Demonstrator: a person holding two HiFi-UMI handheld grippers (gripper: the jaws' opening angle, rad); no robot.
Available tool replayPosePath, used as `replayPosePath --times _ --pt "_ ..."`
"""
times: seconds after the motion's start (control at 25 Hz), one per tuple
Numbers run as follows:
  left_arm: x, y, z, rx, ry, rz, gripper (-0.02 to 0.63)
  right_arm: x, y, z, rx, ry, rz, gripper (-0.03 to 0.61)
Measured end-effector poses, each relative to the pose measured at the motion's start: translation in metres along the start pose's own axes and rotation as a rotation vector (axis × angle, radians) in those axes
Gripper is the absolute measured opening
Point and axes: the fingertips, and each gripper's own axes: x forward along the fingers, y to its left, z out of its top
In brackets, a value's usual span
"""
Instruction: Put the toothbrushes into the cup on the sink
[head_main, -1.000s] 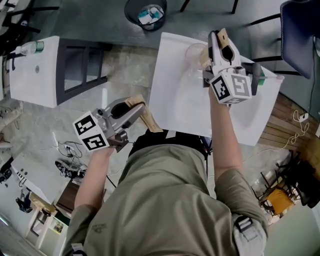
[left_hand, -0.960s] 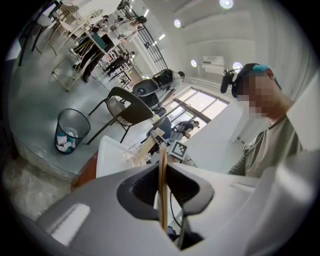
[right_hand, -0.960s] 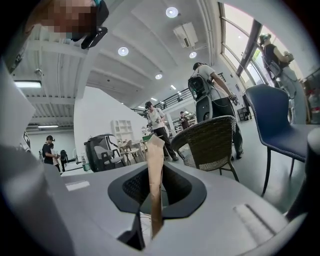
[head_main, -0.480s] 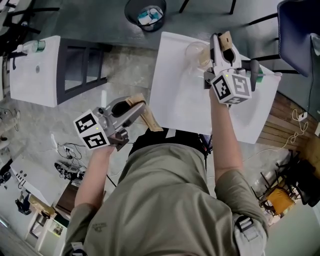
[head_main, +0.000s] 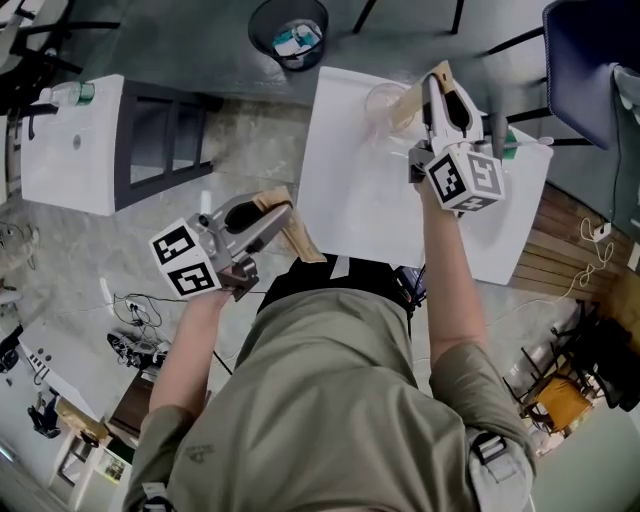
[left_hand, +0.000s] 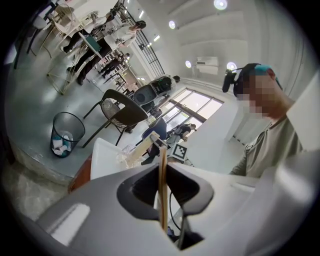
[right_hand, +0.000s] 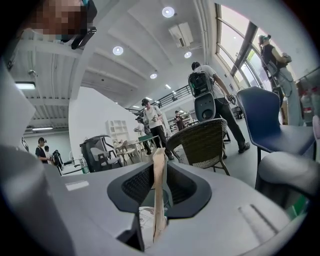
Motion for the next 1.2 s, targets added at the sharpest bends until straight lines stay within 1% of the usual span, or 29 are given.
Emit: replayPosePath --times 0.2,0.48,0.6,0.76,0.88,0.96,1.2 --pt "-0.001 -0.007 0.002 0.016 -0.010 -0.003 0.043 -0.009 0.001 0.013 0.005 -0.015 -0.002 0.083" --pt "-0.001 -0.014 0.007 0.041 -0.023 -0.013 0.043 -0.028 0.003 0.044 -0.017 -0.055 -0.007 0.083" --pt "0.000 -0.016 0.008 0.050 -0.029 -0.017 0.043 -0.040 0.006 0.058 -0.019 -0.072 0.004 0.083" --pt "0.002 -0.020 0.011 0.060 -0.040 -0.018 0.043 -0.058 0.013 0.069 0.002 -0.071 0.033 0.083" --pt "0.003 -0.021 0.013 0.065 -0.051 -0.013 0.043 -0.073 0.023 0.067 0.007 -0.047 0.068 0.081" --pt "0.004 -0.021 0.015 0.069 -0.060 -0.011 0.043 -0.082 0.031 0.061 0.004 -0.017 0.091 0.081" --pt "0.012 -0.024 0.028 0.095 -0.082 -0.005 0.043 -0.108 0.049 0.040 0.039 0.064 0.163 0.080"
